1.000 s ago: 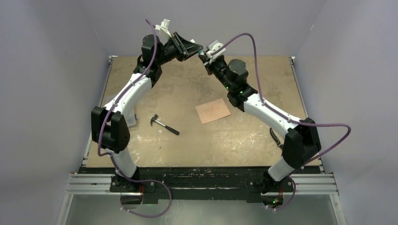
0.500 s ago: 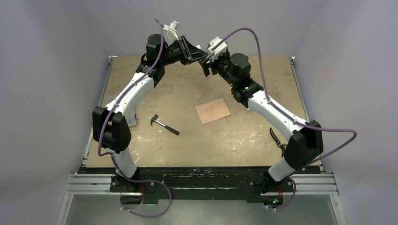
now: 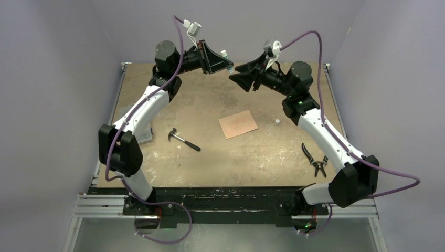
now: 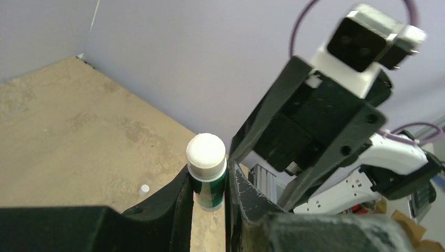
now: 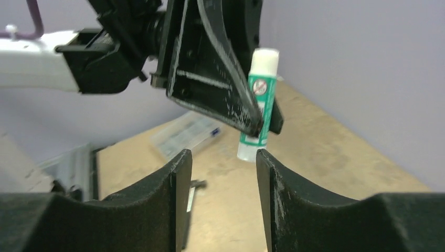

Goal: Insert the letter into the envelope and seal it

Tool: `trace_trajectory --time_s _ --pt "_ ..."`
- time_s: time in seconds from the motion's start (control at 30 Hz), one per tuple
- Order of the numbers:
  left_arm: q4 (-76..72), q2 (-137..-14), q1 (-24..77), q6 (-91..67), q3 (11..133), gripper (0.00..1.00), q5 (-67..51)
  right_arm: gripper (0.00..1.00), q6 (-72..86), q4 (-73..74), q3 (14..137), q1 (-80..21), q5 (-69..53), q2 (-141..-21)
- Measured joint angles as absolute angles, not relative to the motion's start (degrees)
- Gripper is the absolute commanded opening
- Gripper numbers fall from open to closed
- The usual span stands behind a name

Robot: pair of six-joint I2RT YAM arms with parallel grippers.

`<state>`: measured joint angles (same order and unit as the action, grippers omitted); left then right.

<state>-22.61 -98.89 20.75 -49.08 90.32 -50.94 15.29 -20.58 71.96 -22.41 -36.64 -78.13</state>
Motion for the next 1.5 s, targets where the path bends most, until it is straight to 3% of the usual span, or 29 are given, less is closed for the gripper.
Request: trace_trajectory --time_s 0.13,0.23,0.37,0.7,1.1,1.27,1.4,1.5 --pt "-25.19 -96.97 20.64 -47.0 89.12 0.0 -54.33 0.5 17.41 -21.37 71.88 -22.41 -41.85 -80.66" --pt "-27.18 -96.29 20.69 -46.85 89.08 0.0 -55.51 0.56 17.21 -20.05 71.9 -22.35 -40.66 -81.19" --pt "-30.02 -95.66 21.19 -47.2 88.09 0.0 -56.8 0.57 17.08 -19.88 72.23 -22.37 -37.98 -81.3" --pt "-32.62 -95.59 21.39 -47.42 87.39 0.0 -55.51 0.3 18.44 -20.64 73.38 -22.76 -39.09 -82.35" --pt "-34.35 -95.39 22.9 -47.86 86.67 0.0 -53.06 0.22 19.0 -20.95 74.06 -27.7 -36.82 -85.23" --pt "-31.24 -94.65 23.03 -43.86 86.15 0.0 -51.64 0.31 18.72 -19.38 74.35 -28.1 -35.2 -85.62" --pt "-16.05 -93.84 24.23 -31.07 88.64 0.0 -50.7 0.47 15.55 -15.7 74.28 -27.42 -35.73 -84.64" --pt "-3.81 -93.34 24.93 -18.94 90.87 0.0 -50.57 0.5 10.61 -9.39 74.24 -26.2 -39.33 -82.02"
